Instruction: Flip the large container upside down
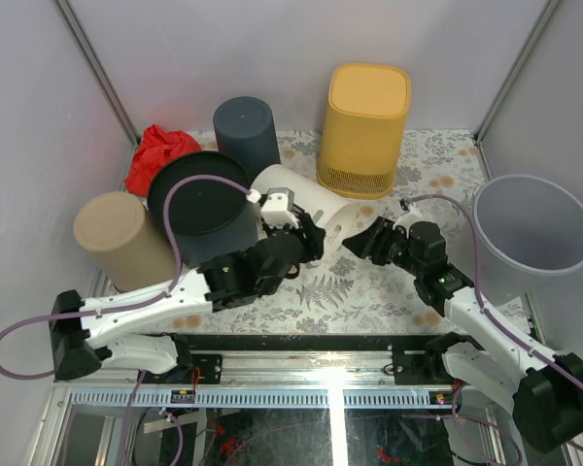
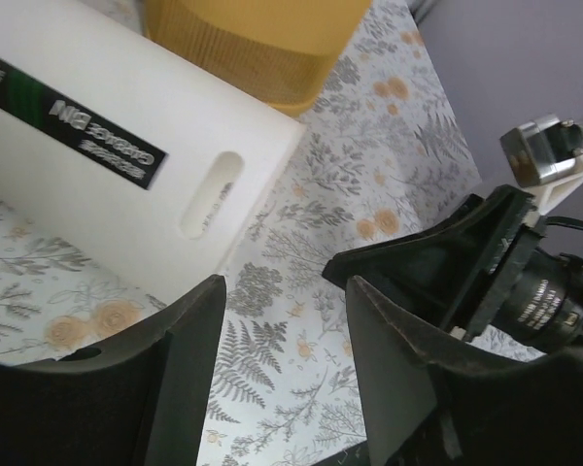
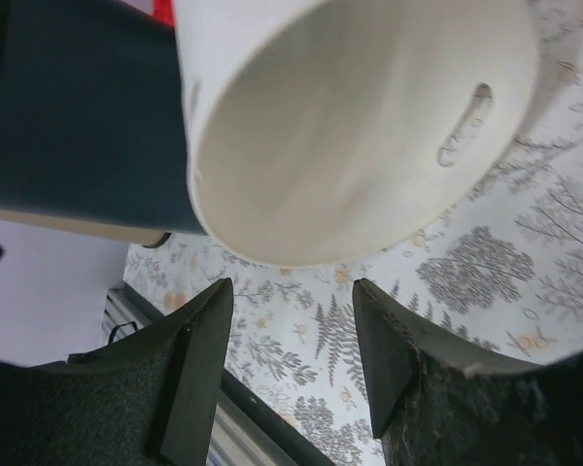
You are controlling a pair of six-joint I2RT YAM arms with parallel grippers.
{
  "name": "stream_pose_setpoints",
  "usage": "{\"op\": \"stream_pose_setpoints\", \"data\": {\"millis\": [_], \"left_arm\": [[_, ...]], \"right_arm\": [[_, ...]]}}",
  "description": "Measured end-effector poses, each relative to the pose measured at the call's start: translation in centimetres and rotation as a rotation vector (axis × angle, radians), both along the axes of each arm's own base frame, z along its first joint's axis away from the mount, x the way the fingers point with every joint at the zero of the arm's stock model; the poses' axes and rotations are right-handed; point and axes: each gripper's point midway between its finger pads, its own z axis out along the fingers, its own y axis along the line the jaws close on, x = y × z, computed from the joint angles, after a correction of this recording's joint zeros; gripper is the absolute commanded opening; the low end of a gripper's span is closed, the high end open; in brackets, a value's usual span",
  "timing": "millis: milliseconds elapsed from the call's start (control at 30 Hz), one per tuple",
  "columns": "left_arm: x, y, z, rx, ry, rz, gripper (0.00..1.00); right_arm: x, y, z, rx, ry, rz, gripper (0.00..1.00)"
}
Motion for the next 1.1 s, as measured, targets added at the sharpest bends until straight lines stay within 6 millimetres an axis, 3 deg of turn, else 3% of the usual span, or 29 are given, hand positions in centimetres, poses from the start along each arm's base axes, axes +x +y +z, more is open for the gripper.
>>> {"op": "stream_pose_setpoints", "data": {"millis": [267,633,800,1100], "left_arm": [[-0.1,4.8,0.5,-0.067,-0.010,0.066,0.53],[-1.0,7.6,0.0,-0.093,-0.003,0.092,0.54],[-1.2,8.2,-0.3,-0.102,0.002,0.100,0.54],[-1.4,8.7,-0.8,-0.103,0.008,0.105,0.55]], "right_arm": [[1.6,4.7,3.4,-0.012,-0.051,0.123,0.61],[3.0,8.5,1.1,-0.098,-0.008,0.171,0.57],[3.7,9.9,0.7,-0.118,-0.016,0.176,0.33],[4.6,9.5,0.0,-0.146,-0.016,0.127,0.01]]}}
